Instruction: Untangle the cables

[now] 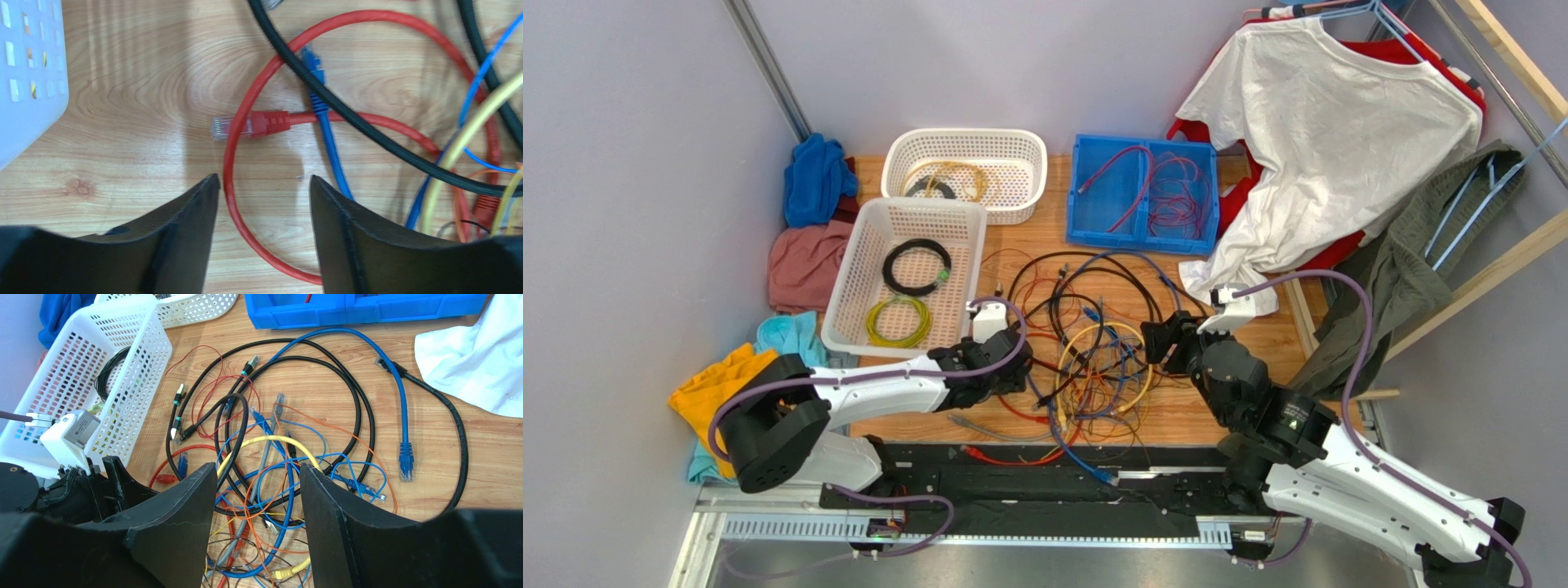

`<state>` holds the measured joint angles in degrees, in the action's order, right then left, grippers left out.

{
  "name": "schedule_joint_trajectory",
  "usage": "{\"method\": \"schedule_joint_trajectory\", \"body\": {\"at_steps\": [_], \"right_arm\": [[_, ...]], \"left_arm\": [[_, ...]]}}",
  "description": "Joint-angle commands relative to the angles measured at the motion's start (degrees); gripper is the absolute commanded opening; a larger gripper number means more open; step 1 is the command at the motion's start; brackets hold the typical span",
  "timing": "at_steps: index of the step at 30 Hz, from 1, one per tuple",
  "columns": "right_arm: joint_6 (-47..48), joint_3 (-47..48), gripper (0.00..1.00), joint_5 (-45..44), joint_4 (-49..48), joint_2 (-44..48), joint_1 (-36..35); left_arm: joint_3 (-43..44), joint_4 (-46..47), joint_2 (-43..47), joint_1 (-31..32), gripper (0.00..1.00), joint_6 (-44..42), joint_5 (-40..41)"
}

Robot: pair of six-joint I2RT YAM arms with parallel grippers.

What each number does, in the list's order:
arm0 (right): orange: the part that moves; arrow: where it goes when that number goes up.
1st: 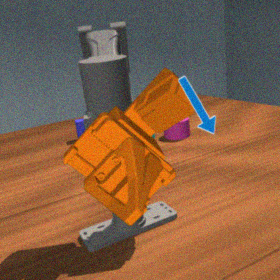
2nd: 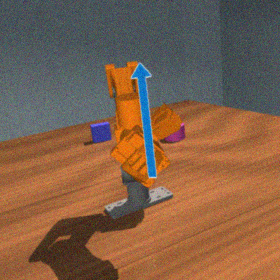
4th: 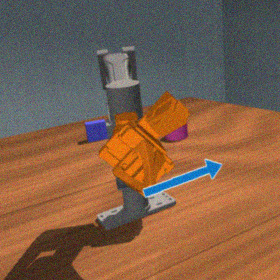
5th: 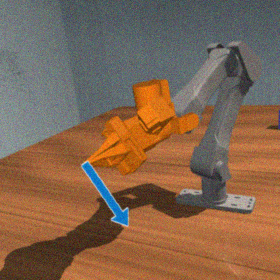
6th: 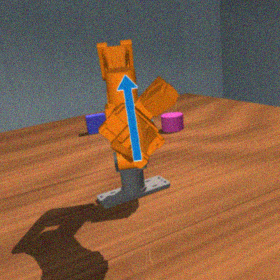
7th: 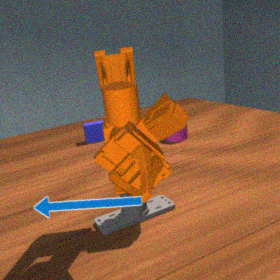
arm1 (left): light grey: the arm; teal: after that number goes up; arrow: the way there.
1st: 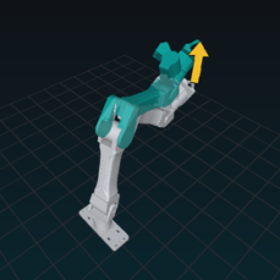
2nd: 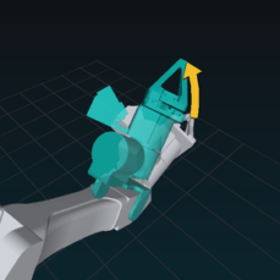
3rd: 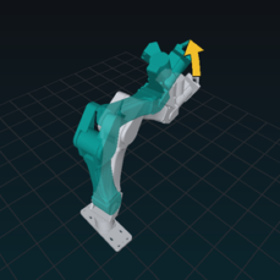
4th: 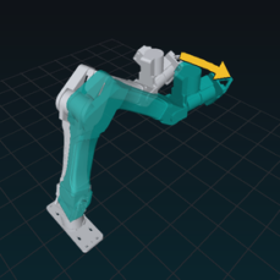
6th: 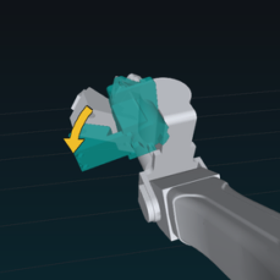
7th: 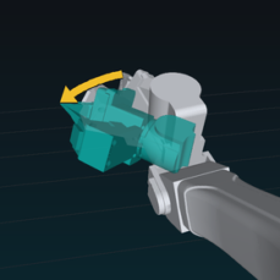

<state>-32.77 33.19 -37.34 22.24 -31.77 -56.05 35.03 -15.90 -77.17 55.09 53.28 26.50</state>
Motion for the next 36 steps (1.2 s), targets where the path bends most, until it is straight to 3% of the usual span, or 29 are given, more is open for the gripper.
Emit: {"method": "schedule_joint_trajectory", "body": {"at_steps": [1, 3, 4, 7, 13, 17, 24, 29, 36], "right_arm": [[0.1, -0.8, 0.56, 0.3, -3.3, 0.0, 0.2], [0.2, -0.8, 0.56, 0.2, -3.5, -0.1, 0.1], [0.3, -0.8, 0.56, 0.1, -3.7, -0.1, 0.2], [0.7, -0.8, 0.56, -0.1, -4.0, -0.2, 0.2], [1.0, -0.8, 0.56, 0.5, -5.5, -0.4, 0.2], [1.0, -1.1, 0.55, 1.0, -6.3, -0.6, 0.2], [1.8, -0.7, 0.55, 2.4, -7.7, -0.7, 0.2], [2.8, 0.7, 0.56, 4.2, -7.3, 0.6, 0.2], [4.4, 0.1, 0.56, 3.2, -7.2, 5.4, 0.1]], "left_arm": [[-0.9, 1.0, -2.5, -1.2, 0.54, 1.2, 0.1], [-0.7, 1.0, -3.6, -1.4, 0.43, 1.1, -0.4], [-0.7, 1.1, -3.6, -1.4, 0.27, 1.0, -0.7], [0.1, -0.8, -0.5, -1.4, 0.00, -0.3, 0.6], [6.6, -8.4, 18.1, -1.1, 0.00, -6.2, 2.7], [12.4, -9.9, 25.0, -0.8, 0.00, -11.9, 2.8], [25.2, -9.2, 22.4, 0.7, 0.00, -22.5, 1.3], [28.9, -7.7, 17.4, 1.8, 0.00, -26.6, -0.8], [31.0, -8.5, 19.2, 2.0, 0.00, -32.5, 6.0]]}}
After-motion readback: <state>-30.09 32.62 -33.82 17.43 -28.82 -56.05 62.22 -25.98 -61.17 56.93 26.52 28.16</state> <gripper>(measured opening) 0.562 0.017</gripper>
